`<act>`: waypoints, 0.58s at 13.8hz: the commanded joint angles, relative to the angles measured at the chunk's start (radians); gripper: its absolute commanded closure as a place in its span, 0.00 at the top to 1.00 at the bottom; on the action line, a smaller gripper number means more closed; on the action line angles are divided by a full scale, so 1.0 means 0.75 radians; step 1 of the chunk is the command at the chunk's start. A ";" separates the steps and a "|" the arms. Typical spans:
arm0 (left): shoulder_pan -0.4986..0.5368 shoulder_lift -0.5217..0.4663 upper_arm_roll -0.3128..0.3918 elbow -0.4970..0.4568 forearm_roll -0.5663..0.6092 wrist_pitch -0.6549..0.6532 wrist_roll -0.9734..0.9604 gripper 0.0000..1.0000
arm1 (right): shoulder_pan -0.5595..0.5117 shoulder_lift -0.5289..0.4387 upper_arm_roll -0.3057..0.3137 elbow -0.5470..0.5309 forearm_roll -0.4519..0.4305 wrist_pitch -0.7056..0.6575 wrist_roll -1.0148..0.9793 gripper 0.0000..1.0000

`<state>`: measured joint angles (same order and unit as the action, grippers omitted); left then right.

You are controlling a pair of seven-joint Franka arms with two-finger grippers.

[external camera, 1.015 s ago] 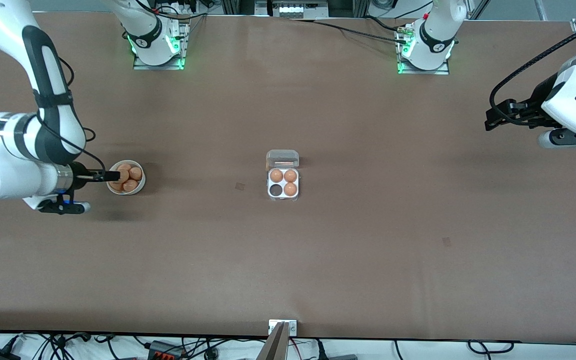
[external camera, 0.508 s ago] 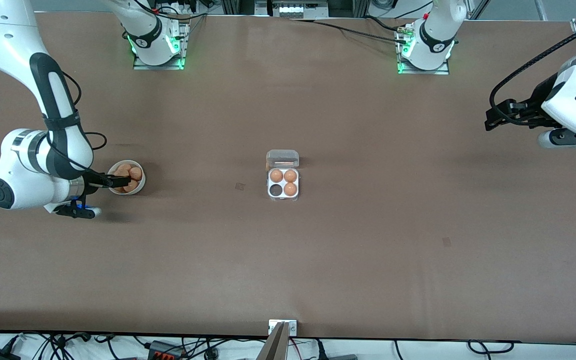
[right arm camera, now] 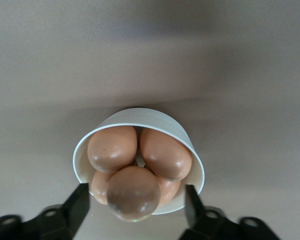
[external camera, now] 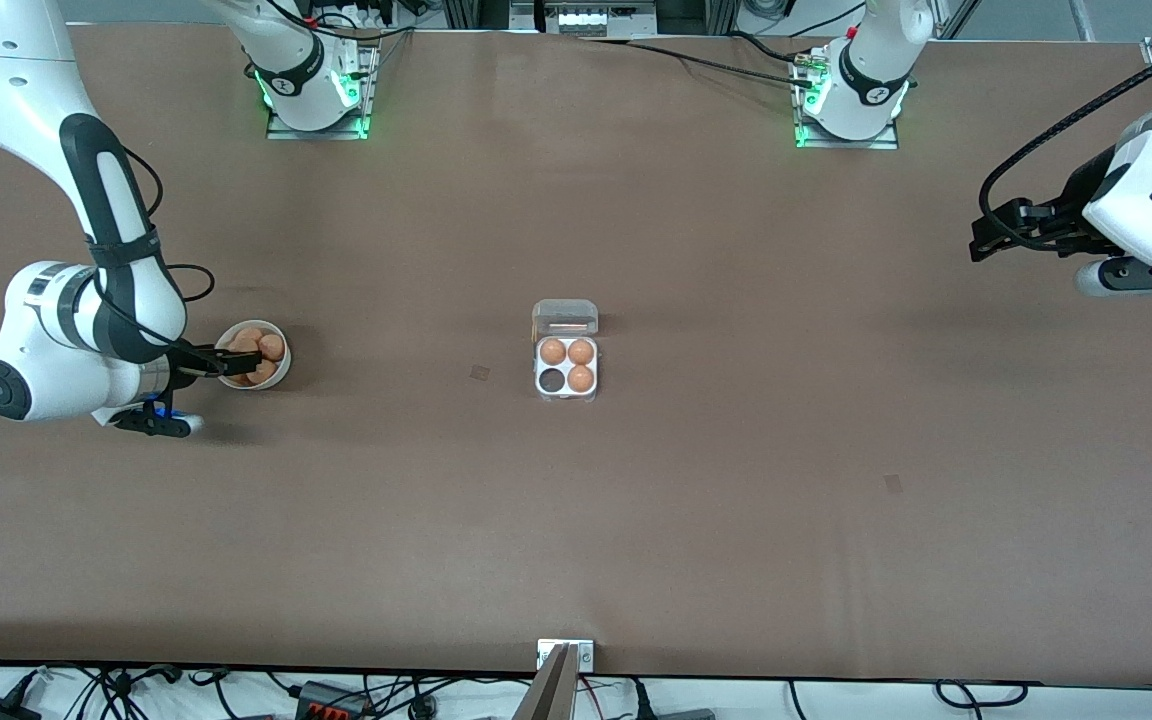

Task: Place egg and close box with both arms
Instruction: 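Grasp a brown egg from the white bowl with the right gripper, then carry the egg with the right gripper over the clear egg box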

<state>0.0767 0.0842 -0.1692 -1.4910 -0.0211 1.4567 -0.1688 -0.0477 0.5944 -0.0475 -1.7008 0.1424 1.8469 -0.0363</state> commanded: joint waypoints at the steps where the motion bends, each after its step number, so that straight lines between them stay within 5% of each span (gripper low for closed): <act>1: 0.002 -0.018 -0.005 -0.010 0.030 -0.003 0.004 1.00 | -0.010 0.003 0.008 0.010 0.023 -0.014 0.003 0.64; 8: 0.002 -0.020 -0.005 -0.010 0.030 -0.003 0.004 1.00 | -0.004 -0.009 0.008 0.044 0.021 -0.045 0.003 0.20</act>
<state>0.0767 0.0842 -0.1692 -1.4910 -0.0211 1.4567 -0.1688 -0.0476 0.5952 -0.0471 -1.6927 0.1450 1.8446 -0.0362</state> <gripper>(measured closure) 0.000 0.529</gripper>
